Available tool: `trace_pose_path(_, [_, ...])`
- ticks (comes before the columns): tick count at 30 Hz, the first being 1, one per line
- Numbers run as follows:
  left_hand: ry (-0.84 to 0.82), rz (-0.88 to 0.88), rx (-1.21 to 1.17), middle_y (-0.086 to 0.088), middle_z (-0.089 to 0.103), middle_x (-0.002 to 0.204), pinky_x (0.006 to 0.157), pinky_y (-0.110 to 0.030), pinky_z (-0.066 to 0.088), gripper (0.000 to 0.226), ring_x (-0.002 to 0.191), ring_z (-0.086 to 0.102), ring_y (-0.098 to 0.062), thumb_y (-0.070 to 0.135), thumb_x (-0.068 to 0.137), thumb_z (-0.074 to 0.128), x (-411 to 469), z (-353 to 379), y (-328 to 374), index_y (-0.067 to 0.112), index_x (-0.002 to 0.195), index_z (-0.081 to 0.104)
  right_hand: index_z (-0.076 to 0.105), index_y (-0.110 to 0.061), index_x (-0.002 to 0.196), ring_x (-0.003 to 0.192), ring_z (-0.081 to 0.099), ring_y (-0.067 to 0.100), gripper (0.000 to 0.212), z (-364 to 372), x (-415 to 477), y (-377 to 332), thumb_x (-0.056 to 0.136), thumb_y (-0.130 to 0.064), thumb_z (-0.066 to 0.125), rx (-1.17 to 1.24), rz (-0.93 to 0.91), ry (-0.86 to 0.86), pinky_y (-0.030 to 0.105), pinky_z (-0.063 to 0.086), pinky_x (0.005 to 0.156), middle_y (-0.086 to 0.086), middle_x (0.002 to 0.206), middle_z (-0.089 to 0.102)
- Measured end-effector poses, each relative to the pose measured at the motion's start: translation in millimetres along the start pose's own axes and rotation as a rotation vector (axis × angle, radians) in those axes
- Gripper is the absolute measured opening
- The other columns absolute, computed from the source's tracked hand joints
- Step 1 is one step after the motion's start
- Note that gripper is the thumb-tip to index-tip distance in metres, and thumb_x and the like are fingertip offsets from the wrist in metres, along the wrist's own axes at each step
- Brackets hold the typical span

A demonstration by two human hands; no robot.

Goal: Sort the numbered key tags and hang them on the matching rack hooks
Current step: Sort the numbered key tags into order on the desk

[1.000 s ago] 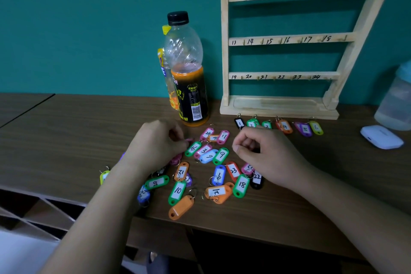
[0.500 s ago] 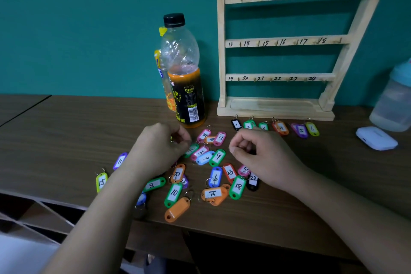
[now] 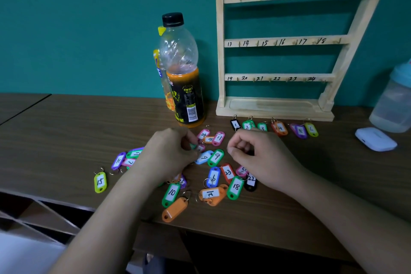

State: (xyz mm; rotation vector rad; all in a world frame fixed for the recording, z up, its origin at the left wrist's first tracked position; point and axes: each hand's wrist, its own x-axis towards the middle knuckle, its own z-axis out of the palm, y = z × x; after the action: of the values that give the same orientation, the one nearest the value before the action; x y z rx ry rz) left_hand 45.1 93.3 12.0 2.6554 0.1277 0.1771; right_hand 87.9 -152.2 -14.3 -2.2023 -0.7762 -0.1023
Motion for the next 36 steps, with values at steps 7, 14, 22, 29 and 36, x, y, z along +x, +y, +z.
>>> trace_pose_path(7, [-0.036, 0.021, -0.028, 0.014, 0.068, 0.092, 0.073, -0.022, 0.046, 0.019, 0.09, 0.062, -0.006, 0.045, 0.087, 0.082, 4, -3, -3, 0.039, 0.103, 0.075, 0.073, -0.031, 0.09, 0.092, 0.063, 0.004, 0.014, -1, 0, -2, 0.095, -0.018, 0.075, 0.006, -0.007, 0.005, 0.012, 0.046, 0.077, -0.014, 0.084, 0.069])
trace_pose_path(14, [-0.055, 0.059, 0.013, 0.013, 0.062, 0.108, 0.084, -0.029, 0.05, 0.019, 0.101, 0.059, -0.008, 0.045, 0.086, 0.083, 10, -2, 0, 0.041, 0.103, 0.075, 0.073, -0.032, 0.091, 0.094, 0.062, 0.001, 0.013, 0, 0, -3, 0.096, -0.02, 0.075, -0.007, 0.003, 0.0, 0.01, 0.046, 0.079, -0.014, 0.086, 0.07])
trace_pose_path(22, [-0.104, 0.055, 0.045, 0.011, 0.06, 0.108, 0.079, -0.027, 0.048, 0.023, 0.099, 0.058, -0.007, 0.054, 0.081, 0.085, 15, -6, 8, 0.039, 0.092, 0.073, 0.074, -0.031, 0.091, 0.092, 0.063, 0.001, 0.012, 0, 0, -3, 0.096, -0.02, 0.075, -0.013, 0.006, -0.001, 0.01, 0.046, 0.078, -0.014, 0.084, 0.07])
trace_pose_path(29, [-0.119, 0.057, 0.121, 0.008, 0.051, 0.111, 0.079, -0.027, 0.044, 0.014, 0.099, 0.058, -0.011, 0.043, 0.088, 0.081, 17, -4, 20, 0.033, 0.088, 0.071, 0.074, -0.031, 0.092, 0.095, 0.061, 0.0, 0.012, -1, 0, -5, 0.096, -0.02, 0.075, -0.016, 0.019, -0.01, 0.008, 0.044, 0.079, -0.014, 0.087, 0.068])
trace_pose_path(36, [-0.005, 0.023, -0.118, 0.014, 0.071, 0.086, 0.066, -0.018, 0.044, 0.017, 0.081, 0.064, -0.001, 0.041, 0.084, 0.086, 10, -4, 22, 0.031, 0.077, 0.074, 0.075, -0.029, 0.094, 0.093, 0.065, 0.003, 0.004, -2, 3, -5, 0.097, -0.027, 0.074, 0.042, -0.004, 0.034, 0.012, 0.048, 0.078, -0.014, 0.086, 0.07])
